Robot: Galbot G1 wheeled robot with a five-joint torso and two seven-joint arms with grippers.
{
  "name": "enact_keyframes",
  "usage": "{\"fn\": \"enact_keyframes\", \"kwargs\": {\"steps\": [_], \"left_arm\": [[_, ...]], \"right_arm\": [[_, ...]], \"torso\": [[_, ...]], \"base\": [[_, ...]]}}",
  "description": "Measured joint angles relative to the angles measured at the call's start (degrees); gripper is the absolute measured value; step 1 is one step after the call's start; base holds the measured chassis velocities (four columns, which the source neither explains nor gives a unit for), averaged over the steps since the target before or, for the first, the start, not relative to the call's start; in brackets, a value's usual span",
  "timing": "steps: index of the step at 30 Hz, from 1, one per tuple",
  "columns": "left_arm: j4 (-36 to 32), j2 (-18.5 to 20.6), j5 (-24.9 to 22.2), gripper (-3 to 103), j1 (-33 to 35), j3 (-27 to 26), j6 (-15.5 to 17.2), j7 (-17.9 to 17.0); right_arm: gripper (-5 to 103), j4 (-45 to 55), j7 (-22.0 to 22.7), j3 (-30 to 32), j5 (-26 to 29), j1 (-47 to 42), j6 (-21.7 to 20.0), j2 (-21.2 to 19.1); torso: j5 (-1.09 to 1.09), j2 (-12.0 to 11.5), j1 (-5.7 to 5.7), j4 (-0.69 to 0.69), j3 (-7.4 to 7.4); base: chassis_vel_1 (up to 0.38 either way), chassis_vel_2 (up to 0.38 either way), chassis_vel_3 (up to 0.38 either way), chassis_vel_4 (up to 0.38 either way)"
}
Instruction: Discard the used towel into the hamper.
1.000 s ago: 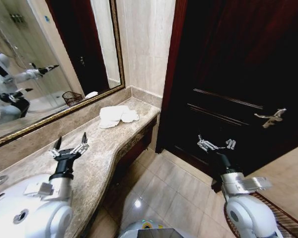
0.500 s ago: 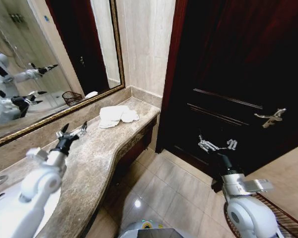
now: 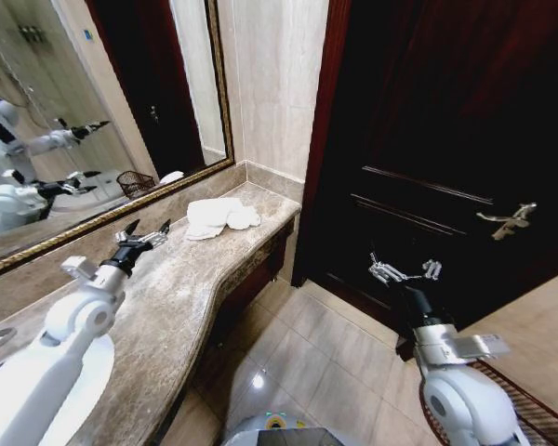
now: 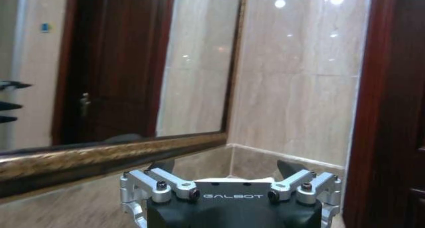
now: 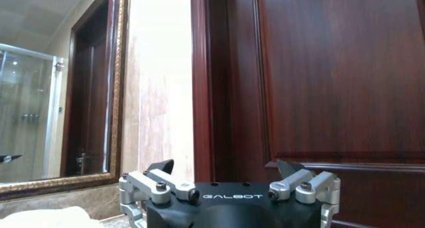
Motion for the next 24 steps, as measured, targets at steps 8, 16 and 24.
{"fn": "enact_keyframes", "kwargs": {"steps": [8, 16, 24], "left_arm": [[-0.25, -1.84, 1.94, 98, 0.97, 0.84, -1.11, 0.70], [-0.51, -3.06, 2.73, 98, 3.39, -0.97, -1.96, 0.49], [-1.00, -3.89, 3.72, 98, 5.12, -1.47, -2.05, 0.40]], "right_arm": [[100, -0.42, -0.43, 0.36, -1.05, -0.26, 0.32, 1.25], [100, -0.69, -1.09, 0.13, -1.04, -0.10, 0.36, 1.09], [100, -1.04, -1.54, -0.09, -1.01, -0.19, 0.78, 1.44]], "torso": [[-0.01, 0.00, -0.01, 0.00, -0.01], [-0.01, 0.01, -0.03, 0.02, -0.01], [0.02, 0.01, 0.00, 0.01, 0.00]], "base": [[0.000, 0.000, 0.000, 0.000], [-0.010, 0.017, 0.013, -0.013], [-0.152, 0.138, 0.145, -0.140]]}}
